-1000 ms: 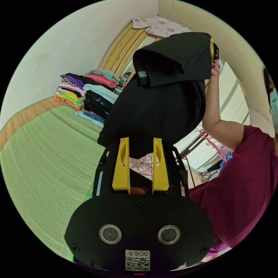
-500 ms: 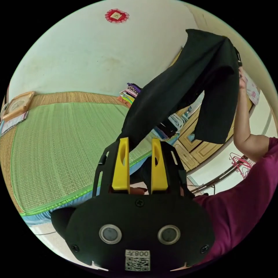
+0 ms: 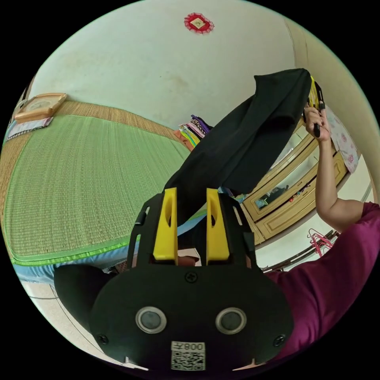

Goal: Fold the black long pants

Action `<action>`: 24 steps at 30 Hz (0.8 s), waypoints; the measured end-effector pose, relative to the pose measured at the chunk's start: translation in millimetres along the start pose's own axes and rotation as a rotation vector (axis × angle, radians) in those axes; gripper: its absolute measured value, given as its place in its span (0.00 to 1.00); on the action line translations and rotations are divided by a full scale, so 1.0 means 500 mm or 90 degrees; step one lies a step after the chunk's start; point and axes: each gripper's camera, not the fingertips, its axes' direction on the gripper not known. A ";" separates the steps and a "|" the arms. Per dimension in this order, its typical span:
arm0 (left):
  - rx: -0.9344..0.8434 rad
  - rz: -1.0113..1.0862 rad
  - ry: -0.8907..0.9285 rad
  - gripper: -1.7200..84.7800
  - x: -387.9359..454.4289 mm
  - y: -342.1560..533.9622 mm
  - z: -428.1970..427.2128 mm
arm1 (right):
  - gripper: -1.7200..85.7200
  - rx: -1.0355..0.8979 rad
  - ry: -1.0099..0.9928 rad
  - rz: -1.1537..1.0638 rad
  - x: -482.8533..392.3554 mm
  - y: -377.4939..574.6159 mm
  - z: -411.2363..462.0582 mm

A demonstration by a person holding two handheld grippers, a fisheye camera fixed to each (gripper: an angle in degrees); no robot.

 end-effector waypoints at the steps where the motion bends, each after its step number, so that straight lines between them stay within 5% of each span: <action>1: 0.006 -0.001 0.002 0.14 -0.009 -0.010 -0.006 | 0.02 -0.004 -0.003 0.002 0.009 -0.011 0.018; 10: -0.066 0.005 -0.010 0.04 -0.088 -0.156 -0.024 | 0.02 -0.024 0.058 0.008 0.065 -0.095 0.098; 16: -0.007 -0.053 -0.123 0.03 -0.207 -0.318 -0.180 | 0.02 -0.020 0.130 0.107 0.214 -0.162 0.121; 24: 0.176 0.164 -0.268 0.03 -0.064 -0.610 -0.502 | 0.02 -0.005 0.176 0.056 0.250 -0.332 0.134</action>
